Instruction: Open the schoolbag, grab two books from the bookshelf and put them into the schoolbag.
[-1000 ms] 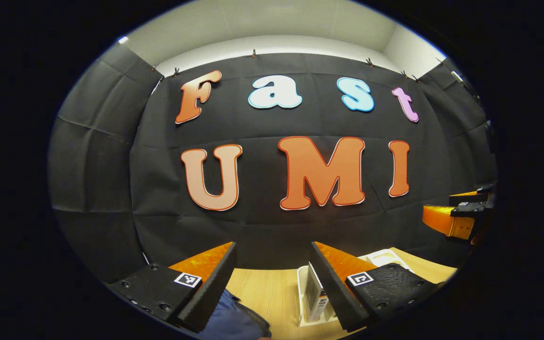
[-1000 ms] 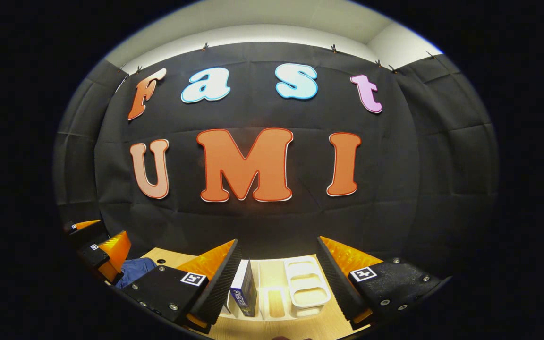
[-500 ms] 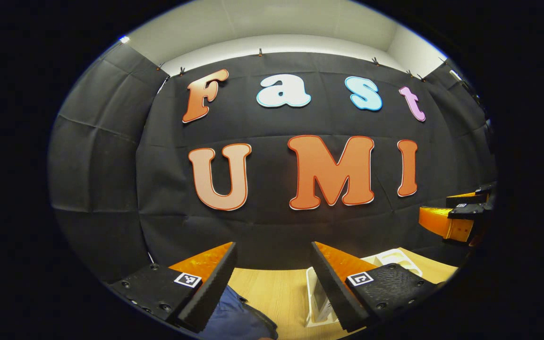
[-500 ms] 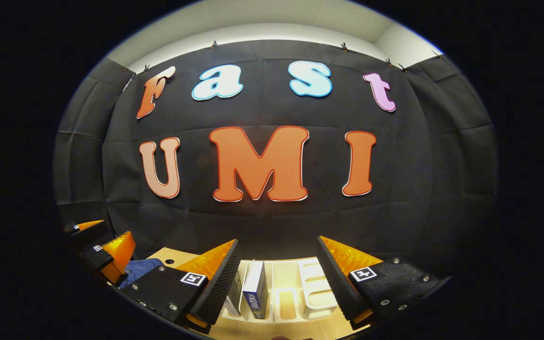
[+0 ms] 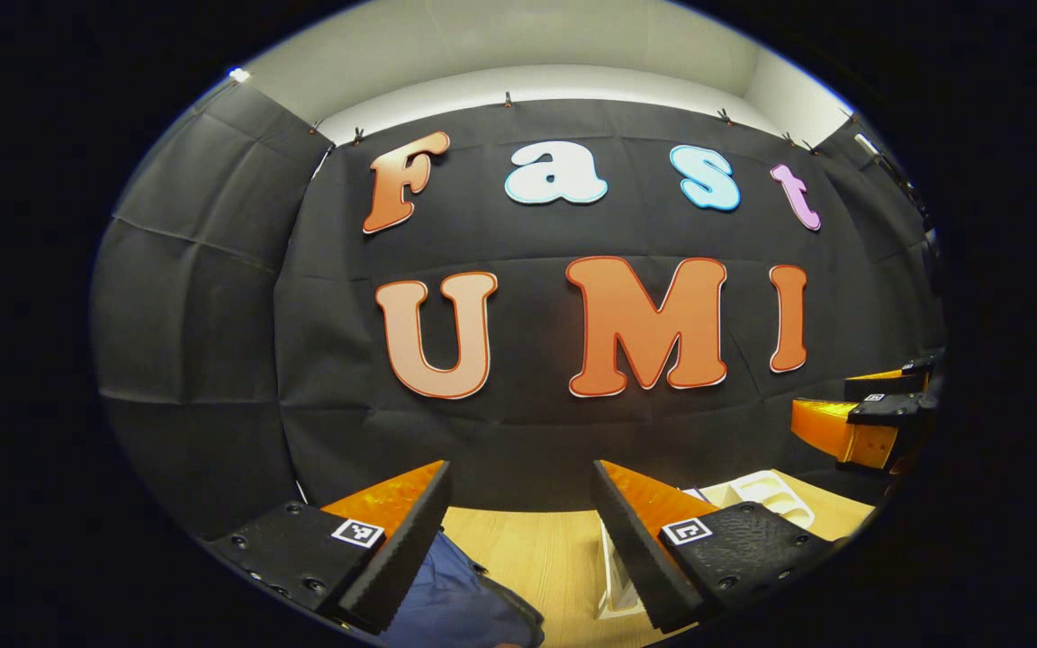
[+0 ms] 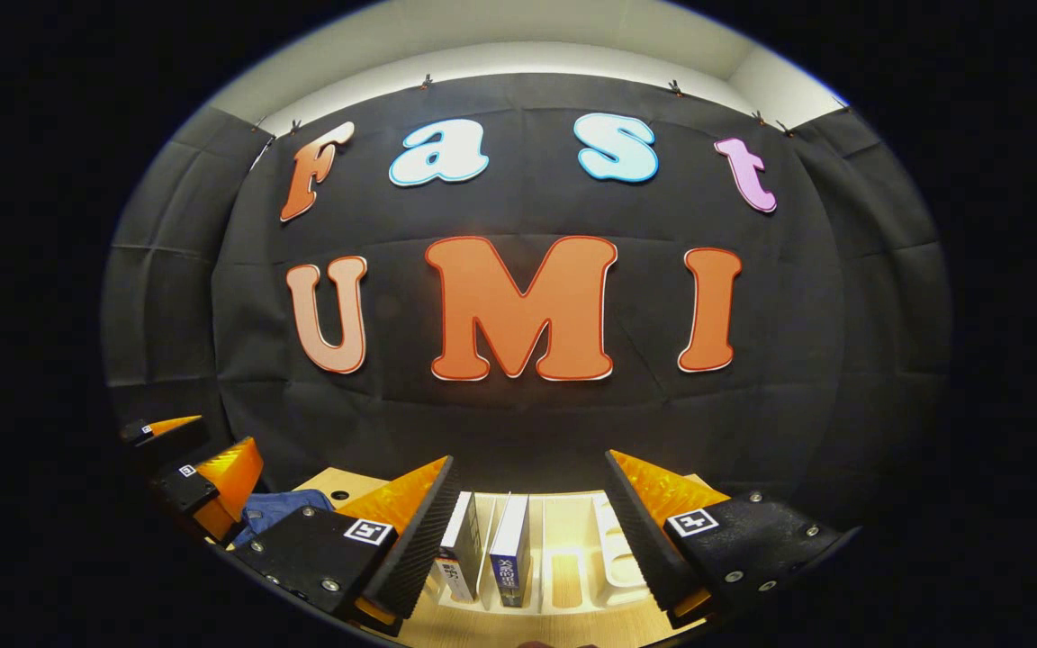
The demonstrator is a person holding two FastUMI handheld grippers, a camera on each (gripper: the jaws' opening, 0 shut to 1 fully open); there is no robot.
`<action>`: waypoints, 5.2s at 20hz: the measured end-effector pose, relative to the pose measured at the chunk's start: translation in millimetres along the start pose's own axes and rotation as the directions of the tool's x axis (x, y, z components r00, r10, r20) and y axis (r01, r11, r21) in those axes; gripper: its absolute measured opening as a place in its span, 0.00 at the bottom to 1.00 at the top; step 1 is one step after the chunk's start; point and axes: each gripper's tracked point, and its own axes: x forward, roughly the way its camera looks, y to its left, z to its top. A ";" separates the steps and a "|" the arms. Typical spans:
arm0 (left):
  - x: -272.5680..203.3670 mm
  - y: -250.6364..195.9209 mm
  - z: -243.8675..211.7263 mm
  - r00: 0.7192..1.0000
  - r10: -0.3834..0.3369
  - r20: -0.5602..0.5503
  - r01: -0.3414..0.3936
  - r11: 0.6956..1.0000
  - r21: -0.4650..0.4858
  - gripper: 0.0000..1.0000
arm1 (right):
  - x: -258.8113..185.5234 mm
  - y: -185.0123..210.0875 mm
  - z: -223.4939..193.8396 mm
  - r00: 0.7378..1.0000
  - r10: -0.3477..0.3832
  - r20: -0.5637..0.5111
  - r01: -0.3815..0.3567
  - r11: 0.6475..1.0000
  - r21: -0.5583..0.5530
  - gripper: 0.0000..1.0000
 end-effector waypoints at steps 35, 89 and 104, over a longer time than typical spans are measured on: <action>-62.1 19.9 -253.1 0.813 0.083 -0.576 0.317 0.767 0.558 0.97 | 5.3 -77.8 -60.7 0.990 -0.113 -0.089 0.110 0.993 -0.034 0.95; -32.1 98.3 -265.4 0.670 0.028 -0.742 0.366 0.857 0.363 0.04 | 76.3 73.2 -121.8 0.865 0.203 -0.458 -0.241 0.970 -0.025 0.95; 17.2 142.3 -210.4 0.681 -0.057 -0.730 0.307 0.927 0.214 0.03 | 148.3 112.7 -198.4 0.562 0.067 -0.825 -0.194 0.979 -0.053 0.92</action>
